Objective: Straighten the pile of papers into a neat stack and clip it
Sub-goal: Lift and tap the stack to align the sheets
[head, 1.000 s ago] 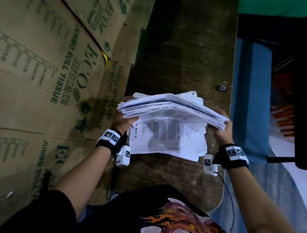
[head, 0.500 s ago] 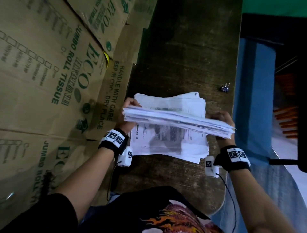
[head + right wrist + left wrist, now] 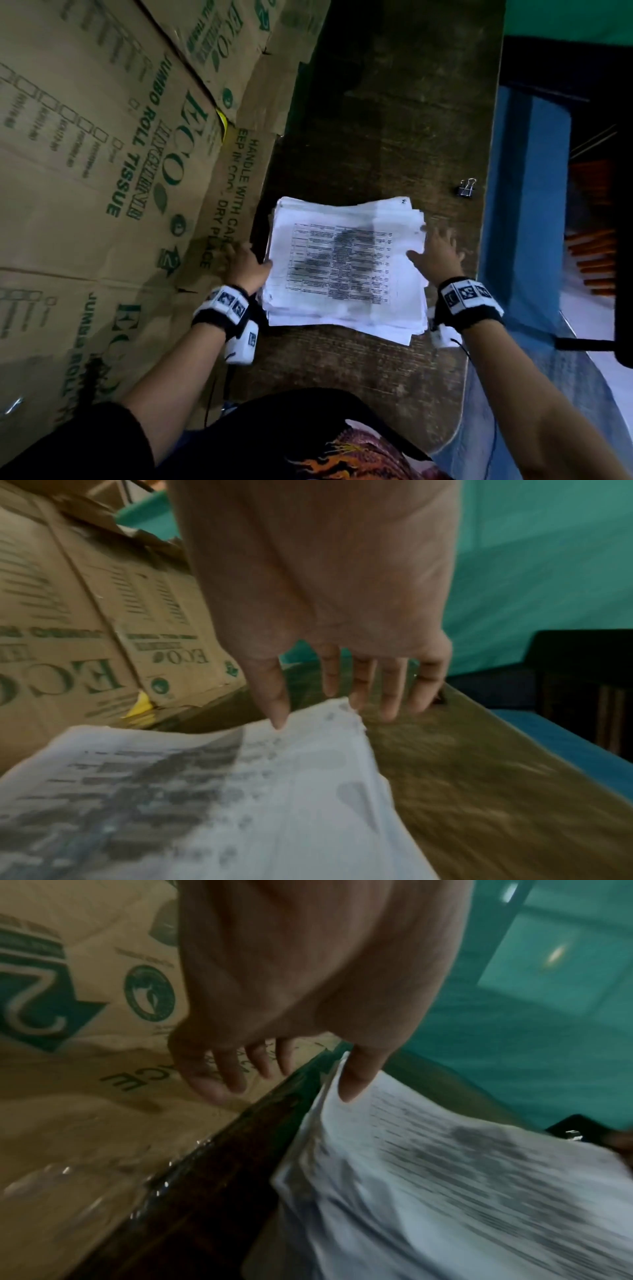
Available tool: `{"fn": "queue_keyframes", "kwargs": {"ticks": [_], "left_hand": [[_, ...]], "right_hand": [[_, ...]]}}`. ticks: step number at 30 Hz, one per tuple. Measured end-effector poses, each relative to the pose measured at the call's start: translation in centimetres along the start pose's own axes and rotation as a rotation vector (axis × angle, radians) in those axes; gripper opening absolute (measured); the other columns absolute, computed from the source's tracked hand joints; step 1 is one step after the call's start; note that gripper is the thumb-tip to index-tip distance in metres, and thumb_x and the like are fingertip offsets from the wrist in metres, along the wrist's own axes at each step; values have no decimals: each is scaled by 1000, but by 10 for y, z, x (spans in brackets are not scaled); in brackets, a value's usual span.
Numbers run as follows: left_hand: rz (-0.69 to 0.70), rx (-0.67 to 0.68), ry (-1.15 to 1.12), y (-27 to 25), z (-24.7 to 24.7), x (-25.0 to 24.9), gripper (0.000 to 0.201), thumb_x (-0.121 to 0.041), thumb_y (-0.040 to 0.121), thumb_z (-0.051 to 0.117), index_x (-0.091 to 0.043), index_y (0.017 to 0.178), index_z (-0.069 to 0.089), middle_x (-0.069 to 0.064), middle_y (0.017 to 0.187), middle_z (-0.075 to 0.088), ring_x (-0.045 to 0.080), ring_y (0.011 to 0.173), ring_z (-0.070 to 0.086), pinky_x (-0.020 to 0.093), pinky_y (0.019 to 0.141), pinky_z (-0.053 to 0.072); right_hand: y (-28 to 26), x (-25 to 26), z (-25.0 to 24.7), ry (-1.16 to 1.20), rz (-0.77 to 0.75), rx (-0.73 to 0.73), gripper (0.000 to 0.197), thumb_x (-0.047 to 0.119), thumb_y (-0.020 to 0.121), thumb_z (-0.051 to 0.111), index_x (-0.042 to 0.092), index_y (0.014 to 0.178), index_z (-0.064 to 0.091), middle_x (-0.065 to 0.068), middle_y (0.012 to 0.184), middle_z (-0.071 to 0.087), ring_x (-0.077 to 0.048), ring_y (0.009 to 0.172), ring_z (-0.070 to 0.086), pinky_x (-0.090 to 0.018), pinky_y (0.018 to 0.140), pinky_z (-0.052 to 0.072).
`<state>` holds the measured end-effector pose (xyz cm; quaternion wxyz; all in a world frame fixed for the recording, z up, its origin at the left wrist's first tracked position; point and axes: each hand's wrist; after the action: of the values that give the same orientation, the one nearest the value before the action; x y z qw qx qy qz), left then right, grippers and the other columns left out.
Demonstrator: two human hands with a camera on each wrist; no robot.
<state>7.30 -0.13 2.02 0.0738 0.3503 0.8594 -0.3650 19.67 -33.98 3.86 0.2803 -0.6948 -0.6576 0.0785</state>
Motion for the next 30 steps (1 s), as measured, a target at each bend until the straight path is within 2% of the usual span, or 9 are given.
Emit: {"fn": "queue_keyframes", "kwargs": {"ticks": [3,7,9,13,20,23,25,27,30], "left_hand": [[88,2,-125,-44,8,-1,22,-24,84,64,-8,86,48,15,87,59,30,82,61,33,71,46],[14,832,-176,-85,36,-7,33,-27,95,55,-1,75,61,5,57,66,19,49,61,24,52,49],[-103,961,-201,-88,55,-7,30,-24,95,54,5,88,55,11,71,69,18,48,62,23,48,50],[-240,669,-335,-90,88,-9,31,-21,89,56,3,109,52,17,90,70,24,71,66,32,66,58],[-267,203,-690,-104,108,-21,25,-30,55,57,-10,63,43,7,58,43,18,58,46,30,53,37],[-228,65,-709,-91,111,-23,65,-39,50,66,8,93,51,25,85,64,30,79,66,36,61,51],[-223,71,-637,-76,111,-18,93,-46,51,74,4,123,42,24,119,59,36,105,62,45,83,55],[-204,125,-595,-55,117,-6,108,-55,46,83,-2,131,41,15,127,57,32,112,59,44,90,53],[-122,220,-617,-49,107,-4,110,-52,34,90,-8,128,51,10,127,61,27,112,61,43,93,53]], "right_hand": [[14,51,-14,-184,-295,-28,56,36,89,62,23,139,42,-8,148,33,-34,137,31,-56,109,21],[53,111,-11,-520,-500,135,59,51,88,59,17,134,47,-9,140,43,-29,132,38,-54,106,25],[63,125,-6,-625,-495,236,63,58,88,55,14,133,50,-13,131,51,-32,125,45,-53,106,28],[65,124,12,-740,-550,214,81,63,86,54,19,149,29,-13,148,34,-36,130,39,-55,105,32],[60,67,35,-314,-311,349,112,81,59,68,12,141,36,-16,138,50,-32,112,56,-47,96,45],[85,0,67,-36,-182,398,128,89,36,70,23,140,40,-9,138,52,-31,114,57,-50,94,49],[21,13,39,139,-2,412,120,78,44,79,15,141,43,-8,143,48,-36,124,52,-55,89,52],[-21,7,34,354,258,517,93,58,61,84,18,137,48,3,141,43,-36,133,42,-48,65,54],[-20,-37,69,508,243,503,94,50,38,96,24,121,62,-5,135,57,-36,115,59,-51,68,58]]}}
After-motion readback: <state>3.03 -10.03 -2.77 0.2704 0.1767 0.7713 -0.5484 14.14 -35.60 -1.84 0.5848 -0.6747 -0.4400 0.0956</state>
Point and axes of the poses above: each hand's wrist, its own y-axis towards the middle knuckle, its own z-axis out of the palm, x = y × z
